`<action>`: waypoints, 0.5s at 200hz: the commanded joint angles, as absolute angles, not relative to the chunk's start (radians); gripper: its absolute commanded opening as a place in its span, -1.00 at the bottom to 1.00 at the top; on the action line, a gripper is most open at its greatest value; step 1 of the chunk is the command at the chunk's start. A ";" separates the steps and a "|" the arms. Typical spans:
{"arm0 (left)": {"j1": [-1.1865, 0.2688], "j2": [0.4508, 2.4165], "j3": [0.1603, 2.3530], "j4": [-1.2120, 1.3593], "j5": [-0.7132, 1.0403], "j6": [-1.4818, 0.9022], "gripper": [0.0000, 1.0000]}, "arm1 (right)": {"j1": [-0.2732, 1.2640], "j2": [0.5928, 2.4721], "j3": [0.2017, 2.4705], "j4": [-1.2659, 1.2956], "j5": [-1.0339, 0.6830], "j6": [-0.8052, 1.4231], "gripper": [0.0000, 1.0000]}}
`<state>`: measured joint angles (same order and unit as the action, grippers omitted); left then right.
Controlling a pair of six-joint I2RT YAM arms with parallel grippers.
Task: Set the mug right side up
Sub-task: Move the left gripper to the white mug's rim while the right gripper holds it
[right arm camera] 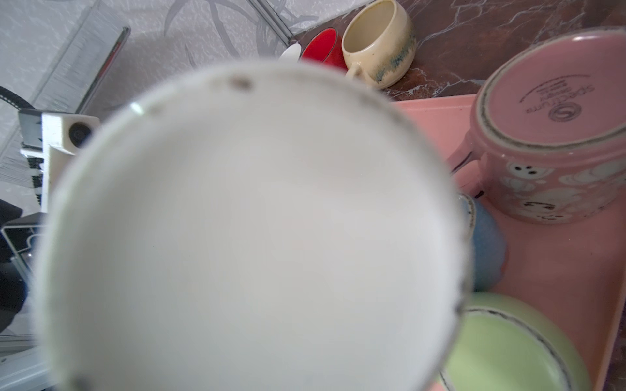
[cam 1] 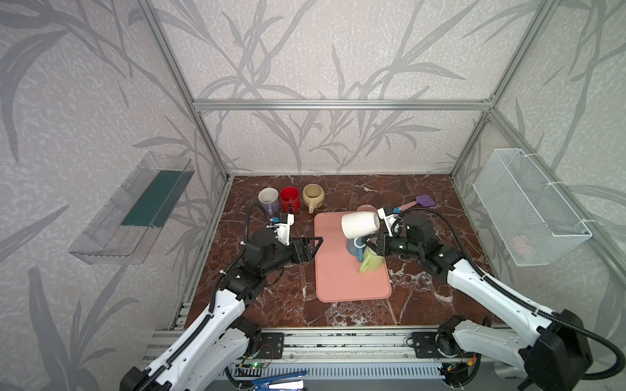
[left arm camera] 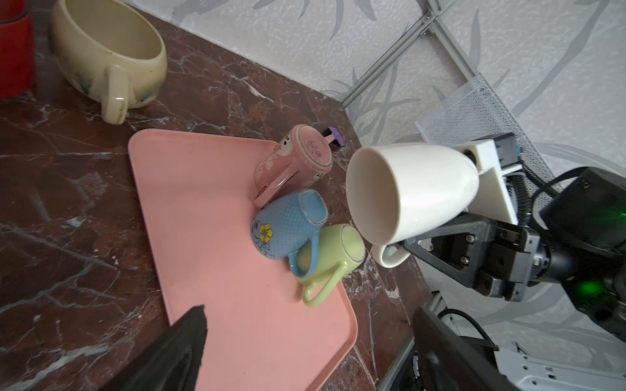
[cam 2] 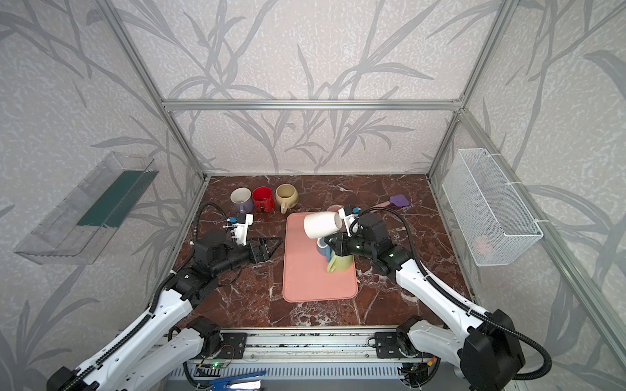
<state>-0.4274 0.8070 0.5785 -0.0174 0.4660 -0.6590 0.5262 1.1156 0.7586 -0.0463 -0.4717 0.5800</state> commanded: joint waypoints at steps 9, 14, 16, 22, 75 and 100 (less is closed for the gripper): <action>-0.433 0.820 0.544 0.161 0.538 -0.717 0.85 | 0.494 1.089 0.759 0.125 -0.572 0.627 -1.00; -0.435 0.823 0.539 0.173 0.538 -0.720 0.85 | 0.489 1.090 0.759 0.130 -0.575 0.631 -1.00; -0.435 0.824 0.537 0.178 0.538 -0.722 0.85 | 0.488 1.090 0.759 0.133 -0.577 0.631 -1.00; -0.436 0.828 0.533 0.186 0.531 -0.724 0.85 | 0.484 1.090 0.758 0.143 -0.584 0.631 -1.00; -0.458 0.856 0.505 0.253 0.523 -0.741 0.82 | 0.455 1.125 0.766 0.225 -0.649 0.698 -1.00; -0.496 0.865 0.479 0.308 0.504 -0.742 0.78 | 0.451 1.145 0.777 0.253 -0.690 0.707 -1.00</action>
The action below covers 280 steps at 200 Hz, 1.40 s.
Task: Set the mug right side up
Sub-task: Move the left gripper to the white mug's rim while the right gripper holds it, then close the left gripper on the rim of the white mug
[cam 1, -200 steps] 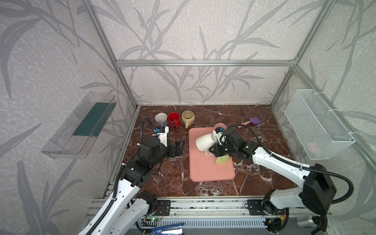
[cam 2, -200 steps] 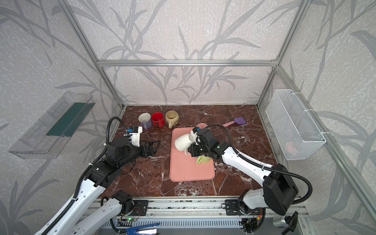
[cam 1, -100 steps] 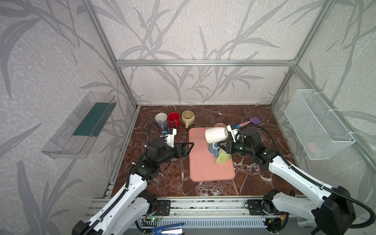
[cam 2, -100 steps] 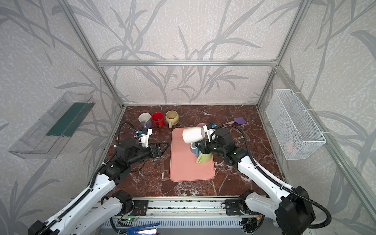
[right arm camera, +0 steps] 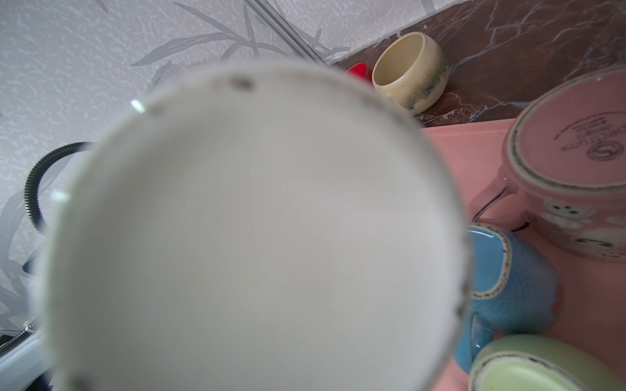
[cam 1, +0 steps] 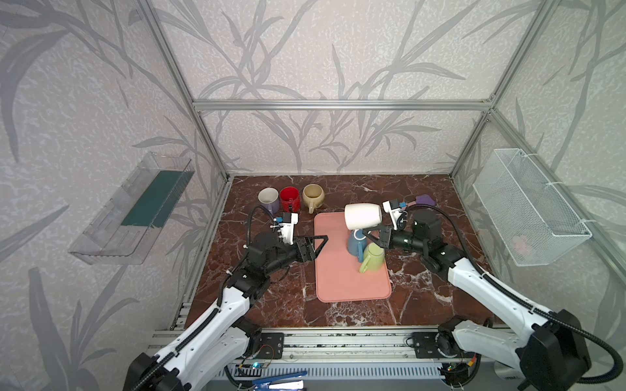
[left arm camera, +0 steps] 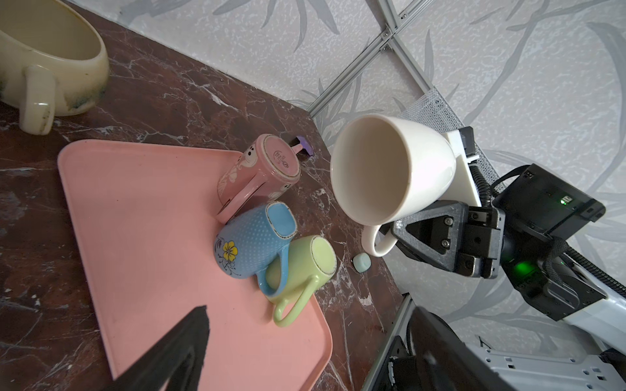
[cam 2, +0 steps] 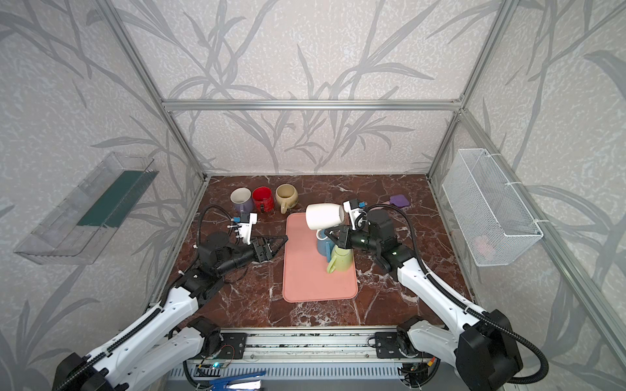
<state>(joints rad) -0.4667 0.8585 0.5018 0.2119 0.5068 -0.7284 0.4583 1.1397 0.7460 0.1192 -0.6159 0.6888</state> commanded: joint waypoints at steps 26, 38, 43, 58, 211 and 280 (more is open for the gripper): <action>-0.521 0.907 0.464 0.412 0.523 -0.770 0.73 | 0.451 1.167 0.785 0.295 -0.740 0.724 -1.00; -0.530 0.934 0.459 0.472 0.533 -0.788 0.69 | 0.451 1.179 0.790 0.320 -0.771 0.737 -1.00; -0.535 0.948 0.460 0.490 0.539 -0.792 0.68 | 0.452 1.184 0.790 0.332 -0.784 0.744 -1.00; -0.545 0.991 0.468 0.537 0.562 -0.799 0.62 | 0.450 1.197 0.798 0.352 -0.820 0.756 -1.00; -0.613 1.174 0.564 0.708 0.639 -0.812 0.14 | 0.451 1.252 0.821 0.399 -0.948 0.764 -1.00; -0.620 1.227 0.589 0.740 0.656 -0.819 -0.15 | 0.470 1.272 0.815 0.478 -1.005 0.797 -1.00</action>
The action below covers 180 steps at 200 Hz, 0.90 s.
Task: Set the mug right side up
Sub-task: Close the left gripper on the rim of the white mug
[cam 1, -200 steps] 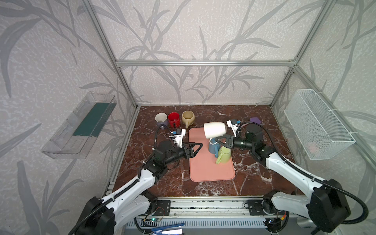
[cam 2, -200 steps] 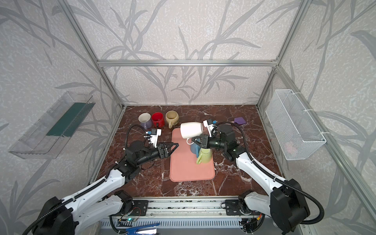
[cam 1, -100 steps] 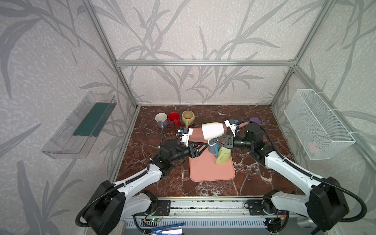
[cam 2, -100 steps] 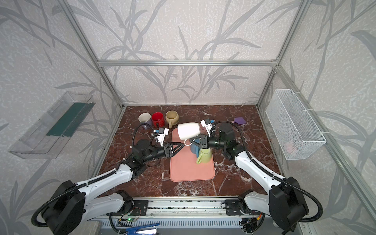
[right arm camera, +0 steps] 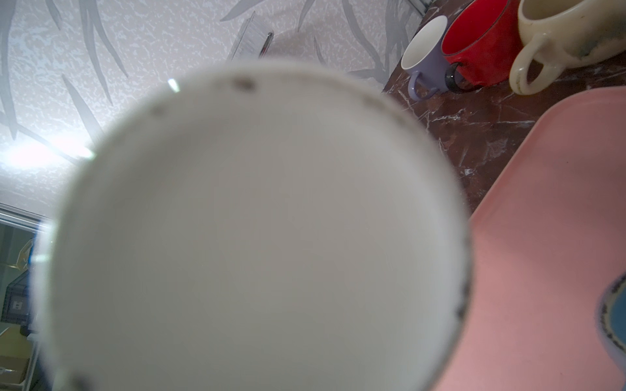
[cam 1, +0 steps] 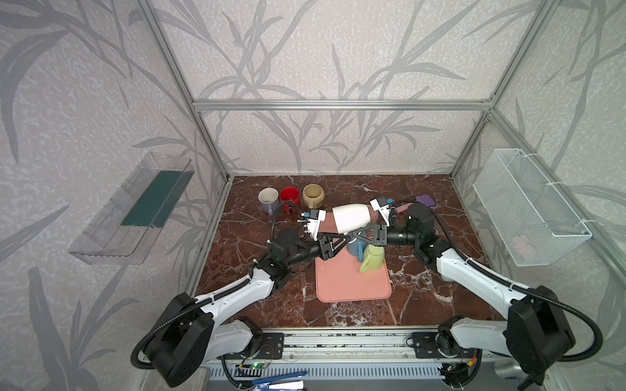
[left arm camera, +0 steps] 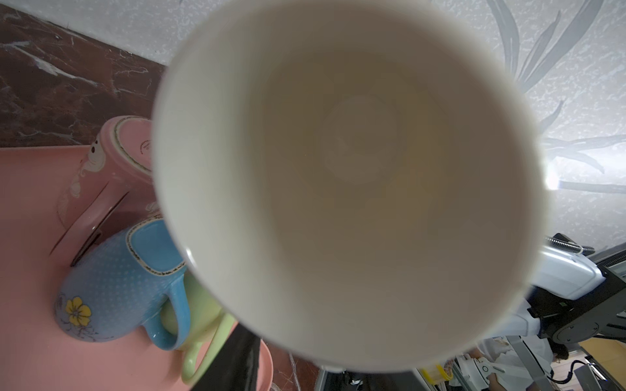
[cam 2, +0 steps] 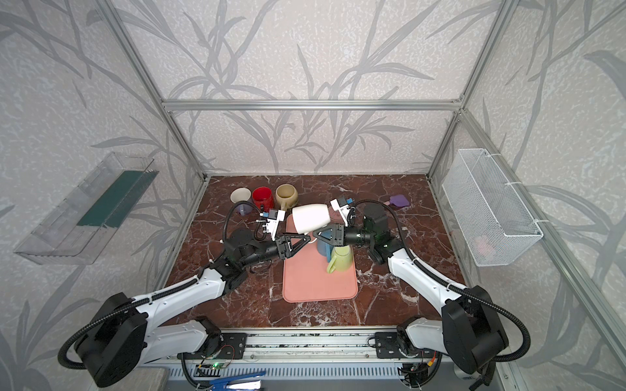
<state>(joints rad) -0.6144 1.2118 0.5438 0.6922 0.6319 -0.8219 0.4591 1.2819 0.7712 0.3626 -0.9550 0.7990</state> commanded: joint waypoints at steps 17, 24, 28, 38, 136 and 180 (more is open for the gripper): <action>-0.621 1.236 0.598 0.744 0.658 -0.821 -0.25 | 0.477 1.277 0.818 0.479 -1.013 0.793 -1.00; -0.622 1.240 0.603 0.744 0.660 -0.822 -0.27 | 0.481 1.278 0.818 0.479 -1.014 0.792 -1.00; -0.621 1.240 0.605 0.744 0.662 -0.822 -0.28 | 0.483 1.279 0.818 0.479 -1.016 0.791 -1.00; -0.623 1.241 0.612 0.746 0.665 -0.822 -0.28 | 0.485 1.280 0.816 0.479 -1.018 0.791 -1.00; -0.637 1.270 0.629 0.787 0.688 -0.839 -0.72 | 0.512 1.319 0.809 0.545 -1.037 0.821 -1.00; -0.637 1.260 0.620 0.779 0.677 -0.829 -0.80 | 0.511 1.315 0.808 0.525 -1.037 0.803 -1.00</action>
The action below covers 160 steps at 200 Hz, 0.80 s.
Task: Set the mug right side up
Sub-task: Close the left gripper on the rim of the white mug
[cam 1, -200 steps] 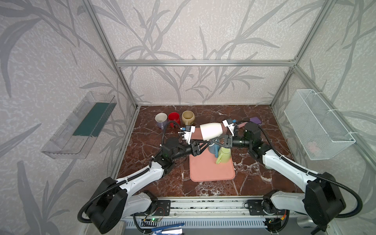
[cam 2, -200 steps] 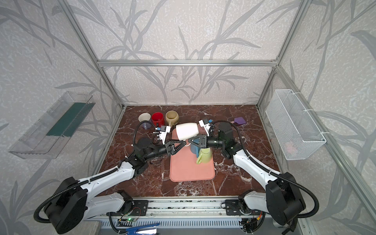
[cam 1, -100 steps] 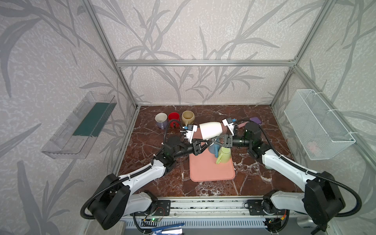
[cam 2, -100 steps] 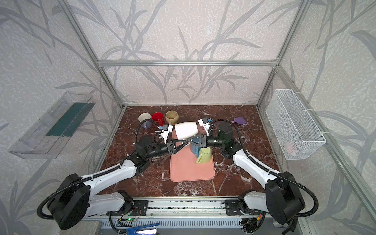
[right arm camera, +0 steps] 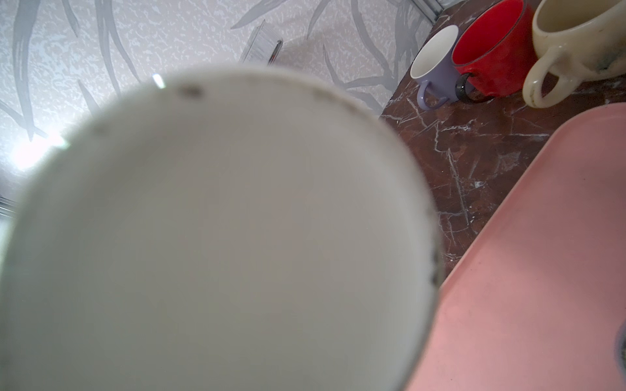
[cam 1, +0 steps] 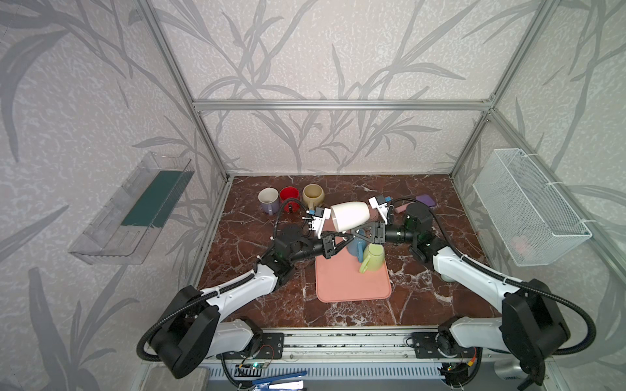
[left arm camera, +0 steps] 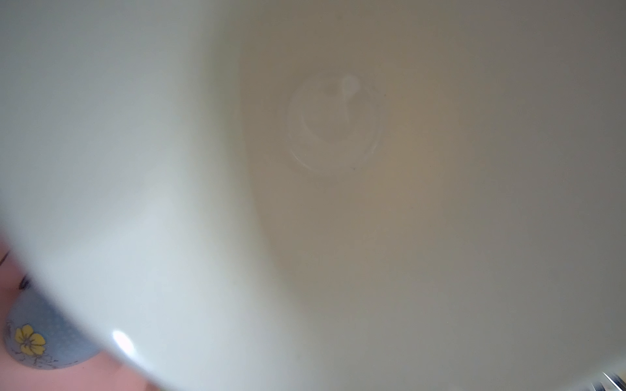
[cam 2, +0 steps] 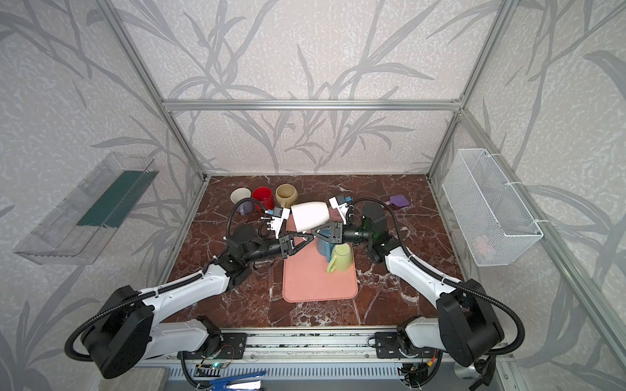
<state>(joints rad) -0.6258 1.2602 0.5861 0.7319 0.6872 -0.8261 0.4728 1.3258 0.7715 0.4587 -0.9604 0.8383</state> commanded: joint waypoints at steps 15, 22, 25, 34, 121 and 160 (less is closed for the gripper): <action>-0.637 1.259 0.617 0.770 0.672 -0.824 -0.87 | 0.512 1.309 0.807 0.523 -1.039 0.797 -1.00; -0.637 1.258 0.615 0.767 0.667 -0.821 -0.94 | 0.512 1.306 0.805 0.523 -1.039 0.795 -1.00; -0.637 1.258 0.614 0.765 0.666 -0.821 -0.98 | 0.512 1.306 0.805 0.523 -1.039 0.795 -1.00; -0.637 1.257 0.613 0.756 0.658 -0.817 -1.00 | 0.512 1.303 0.804 0.524 -1.039 0.795 -1.00; -0.637 1.135 0.553 0.560 0.468 -0.762 -1.00 | 0.514 1.315 0.797 0.438 -0.984 0.735 -0.45; -0.637 1.047 0.500 0.466 0.342 -0.743 -1.00 | 0.533 1.342 0.789 0.419 -0.953 0.708 -0.36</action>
<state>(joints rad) -0.6434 1.1000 0.5331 0.5255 0.4828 -0.7769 0.5133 1.3327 0.7715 0.4068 -0.9417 0.7517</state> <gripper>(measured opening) 0.115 0.318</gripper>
